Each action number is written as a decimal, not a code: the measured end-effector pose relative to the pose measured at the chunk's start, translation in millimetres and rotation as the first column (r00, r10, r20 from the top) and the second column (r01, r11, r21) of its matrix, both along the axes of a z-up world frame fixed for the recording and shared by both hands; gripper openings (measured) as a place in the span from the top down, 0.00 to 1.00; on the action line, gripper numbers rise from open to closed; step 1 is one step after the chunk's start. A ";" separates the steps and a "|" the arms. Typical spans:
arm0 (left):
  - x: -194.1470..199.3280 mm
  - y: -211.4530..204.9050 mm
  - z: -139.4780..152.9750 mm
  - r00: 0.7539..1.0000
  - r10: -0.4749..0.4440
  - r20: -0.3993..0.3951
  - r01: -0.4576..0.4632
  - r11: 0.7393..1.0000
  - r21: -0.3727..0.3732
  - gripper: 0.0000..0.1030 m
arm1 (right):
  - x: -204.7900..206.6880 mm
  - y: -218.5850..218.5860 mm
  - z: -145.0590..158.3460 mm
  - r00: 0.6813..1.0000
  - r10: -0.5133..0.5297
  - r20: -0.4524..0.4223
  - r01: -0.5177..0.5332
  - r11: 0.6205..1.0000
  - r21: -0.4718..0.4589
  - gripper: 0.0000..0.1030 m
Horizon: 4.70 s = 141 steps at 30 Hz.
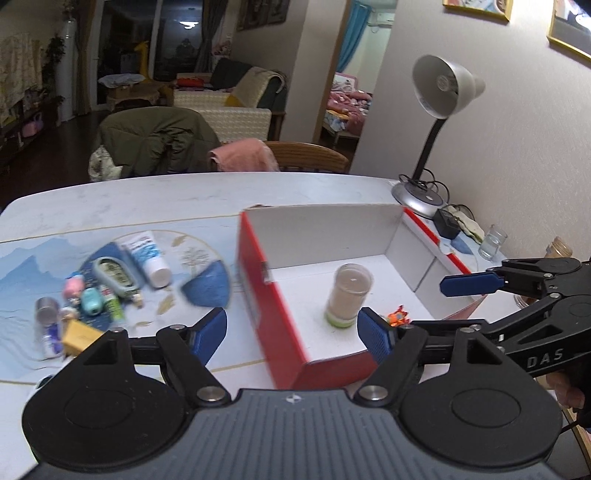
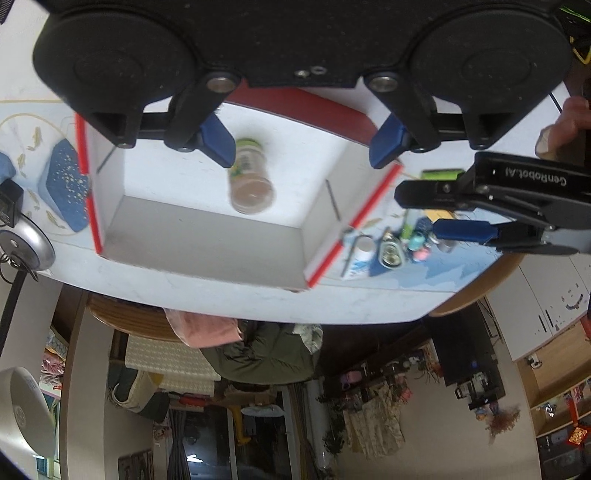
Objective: Organize rigid objects
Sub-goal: 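Withdraw both grippers from the box back toward the item pile, then grasp the white sunglasses with left gripper while right gripper grasps the green glue stick, then carry the sunglasses with left gripper while right gripper carries the glue stick into the box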
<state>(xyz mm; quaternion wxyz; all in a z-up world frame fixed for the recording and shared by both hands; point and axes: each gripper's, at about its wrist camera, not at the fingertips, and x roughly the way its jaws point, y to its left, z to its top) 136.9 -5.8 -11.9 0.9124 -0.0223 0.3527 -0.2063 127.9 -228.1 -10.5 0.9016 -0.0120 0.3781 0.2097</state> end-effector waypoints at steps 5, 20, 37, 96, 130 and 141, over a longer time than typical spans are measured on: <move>-8.3 31.7 2.2 1.000 0.023 0.010 -0.023 1.000 0.012 0.20 | -7.9 27.2 2.7 1.000 -0.007 0.004 0.007 1.000 0.025 0.13; -20.5 132.1 -5.2 0.998 0.049 0.025 -0.048 0.999 -0.007 0.00 | -26.7 115.6 -0.2 1.000 0.001 0.013 -0.002 0.997 0.071 0.03; -10.7 216.6 -57.9 0.998 0.058 -0.004 -0.058 0.998 0.001 0.00 | -13.6 197.3 -45.7 0.998 0.040 -0.049 -0.040 0.999 0.001 0.03; 56.6 195.9 -127.8 0.995 -0.065 -0.070 0.077 0.981 0.177 0.94 | 34.1 249.6 -123.7 0.979 0.123 -0.164 -0.147 0.979 -0.139 0.22; -15.6 164.3 -33.8 1.000 0.018 0.024 -0.018 1.000 0.000 0.94 | -22.3 111.9 -14.1 1.000 -0.010 -0.025 0.008 0.997 -0.074 0.22; -5.0 79.3 -4.1 0.991 -0.104 0.079 0.105 0.994 -0.011 0.94 | -14.4 42.8 -3.8 0.997 -0.070 0.020 0.072 0.994 -0.088 0.22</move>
